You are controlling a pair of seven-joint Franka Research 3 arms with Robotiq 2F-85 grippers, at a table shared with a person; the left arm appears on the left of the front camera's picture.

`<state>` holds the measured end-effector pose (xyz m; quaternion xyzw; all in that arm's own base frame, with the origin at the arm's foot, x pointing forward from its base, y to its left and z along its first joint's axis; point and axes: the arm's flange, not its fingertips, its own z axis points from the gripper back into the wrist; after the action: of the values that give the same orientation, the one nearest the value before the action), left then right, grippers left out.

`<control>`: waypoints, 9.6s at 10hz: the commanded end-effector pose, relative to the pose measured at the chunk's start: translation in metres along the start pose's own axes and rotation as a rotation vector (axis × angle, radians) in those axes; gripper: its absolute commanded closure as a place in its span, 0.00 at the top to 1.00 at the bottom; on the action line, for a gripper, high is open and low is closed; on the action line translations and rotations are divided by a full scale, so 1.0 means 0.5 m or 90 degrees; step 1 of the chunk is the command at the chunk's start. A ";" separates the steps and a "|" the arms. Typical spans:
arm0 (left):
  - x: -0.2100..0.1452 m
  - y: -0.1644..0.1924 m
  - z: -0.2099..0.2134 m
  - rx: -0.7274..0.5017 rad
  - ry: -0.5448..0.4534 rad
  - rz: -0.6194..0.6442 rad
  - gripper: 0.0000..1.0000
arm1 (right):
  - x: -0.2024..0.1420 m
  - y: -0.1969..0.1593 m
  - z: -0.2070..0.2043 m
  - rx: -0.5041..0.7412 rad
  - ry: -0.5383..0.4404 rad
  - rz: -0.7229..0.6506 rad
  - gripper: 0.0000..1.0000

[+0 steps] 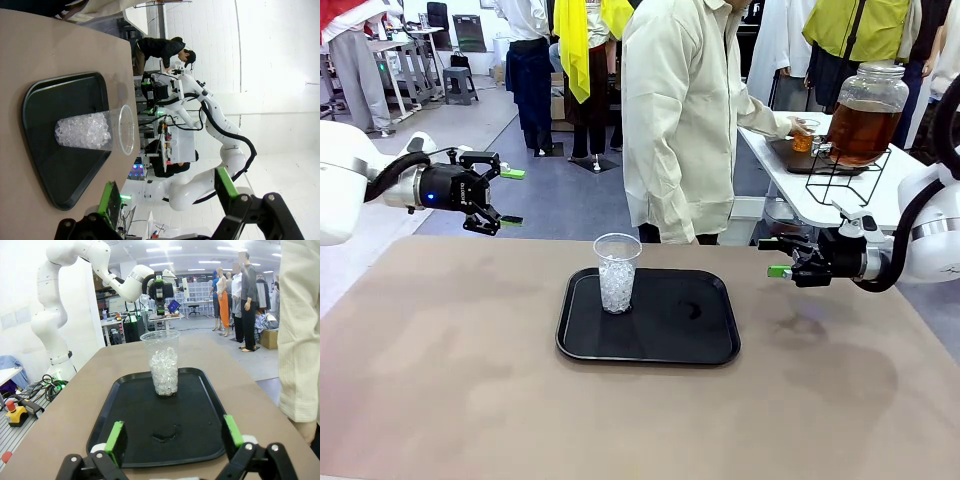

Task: Pour the drink into the iced cup.
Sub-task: Pick up the iced cup indicated by the human and present it to them.

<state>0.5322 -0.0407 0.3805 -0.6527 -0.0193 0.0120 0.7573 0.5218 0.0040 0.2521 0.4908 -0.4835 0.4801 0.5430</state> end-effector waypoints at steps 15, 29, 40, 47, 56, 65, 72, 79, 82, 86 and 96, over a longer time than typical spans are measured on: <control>0.000 -0.005 0.000 -0.004 -0.007 0.006 1.00 | 0.004 -0.001 -0.001 0.000 0.000 0.003 1.00; 0.000 -0.005 0.000 -0.004 -0.007 0.006 1.00 | 0.004 -0.001 -0.001 0.000 0.000 0.003 1.00; 0.000 -0.005 0.000 -0.004 -0.007 0.006 1.00 | 0.004 -0.001 -0.001 0.000 0.000 0.003 1.00; -0.001 -0.006 -0.001 0.001 0.013 -0.146 1.00 | 0.004 -0.001 -0.001 0.000 0.000 0.003 1.00; -0.003 -0.014 0.002 0.023 0.001 -0.350 1.00 | 0.004 -0.001 -0.001 0.000 0.000 0.003 1.00; 0.002 0.026 -0.041 0.098 0.023 -0.922 1.00 | 0.004 -0.001 -0.001 0.000 0.000 0.003 1.00; 0.013 0.025 -0.036 0.087 0.043 -0.916 1.00 | 0.004 -0.001 -0.001 0.000 0.000 0.003 1.00; 0.017 0.129 -0.122 0.064 0.014 -1.006 1.00 | 0.004 -0.001 -0.001 0.000 0.000 0.003 1.00; 0.021 0.177 -0.169 0.046 0.014 -1.007 1.00 | 0.004 -0.001 -0.001 0.000 0.000 0.003 1.00; 0.017 0.217 -0.210 -0.029 0.045 -0.987 1.00 | 0.004 -0.001 -0.001 0.000 0.000 0.003 1.00; 0.018 0.233 -0.241 -0.040 0.056 -0.971 1.00 | 0.004 -0.001 -0.001 0.000 0.000 0.003 1.00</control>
<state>0.5457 -0.1374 0.2498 -0.4780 -0.4362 -0.5401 0.5381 0.5219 0.0040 0.2511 0.4912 -0.4831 0.4798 0.5433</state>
